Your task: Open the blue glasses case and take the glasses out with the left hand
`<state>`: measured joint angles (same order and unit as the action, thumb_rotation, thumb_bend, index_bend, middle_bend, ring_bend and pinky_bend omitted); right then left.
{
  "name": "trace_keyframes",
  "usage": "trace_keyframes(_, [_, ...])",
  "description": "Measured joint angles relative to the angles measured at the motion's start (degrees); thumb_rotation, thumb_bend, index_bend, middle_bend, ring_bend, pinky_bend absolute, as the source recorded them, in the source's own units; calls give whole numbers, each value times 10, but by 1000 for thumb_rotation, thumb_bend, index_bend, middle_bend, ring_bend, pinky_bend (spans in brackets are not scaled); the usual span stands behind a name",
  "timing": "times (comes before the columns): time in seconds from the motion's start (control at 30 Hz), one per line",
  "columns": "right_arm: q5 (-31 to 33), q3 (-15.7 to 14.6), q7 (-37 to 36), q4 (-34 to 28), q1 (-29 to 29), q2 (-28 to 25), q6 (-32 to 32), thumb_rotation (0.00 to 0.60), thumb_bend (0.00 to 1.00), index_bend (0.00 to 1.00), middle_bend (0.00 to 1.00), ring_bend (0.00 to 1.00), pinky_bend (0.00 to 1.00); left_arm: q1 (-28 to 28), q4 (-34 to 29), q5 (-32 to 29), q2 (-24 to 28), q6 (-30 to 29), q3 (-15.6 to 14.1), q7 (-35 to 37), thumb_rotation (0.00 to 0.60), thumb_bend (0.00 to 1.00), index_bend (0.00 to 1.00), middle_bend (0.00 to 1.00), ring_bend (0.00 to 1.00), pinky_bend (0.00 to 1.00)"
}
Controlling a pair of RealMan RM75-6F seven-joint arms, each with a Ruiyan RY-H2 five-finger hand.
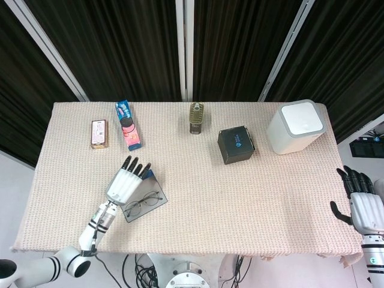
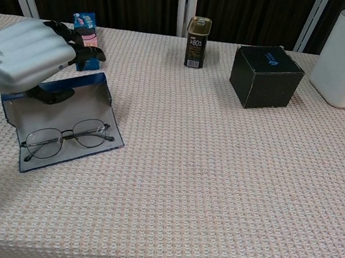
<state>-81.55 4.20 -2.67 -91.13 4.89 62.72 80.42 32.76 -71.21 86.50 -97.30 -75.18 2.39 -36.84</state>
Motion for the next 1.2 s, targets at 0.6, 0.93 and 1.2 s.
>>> trace_keyframes(0.6, [-1, -1, -2, 3, 0, 2, -1, 600, 320, 0, 0, 0, 0, -18, -90, -118, 23, 45, 57, 16, 600, 157, 114, 100, 83, 216])
trace_keyframes(0.93, [0, 1, -9, 5, -1, 0, 0, 600, 320, 0, 0, 0, 0, -17, -130, -142, 40, 59, 77, 56, 600, 141, 115, 119, 83, 219])
trace_keyframes(1.2, [-1, 2, -19, 11, 0, 2, 0, 600, 320, 0, 0, 0, 0, -22, -245, -205, 72, 58, 102, 52, 600, 173, 125, 240, 127, 248])
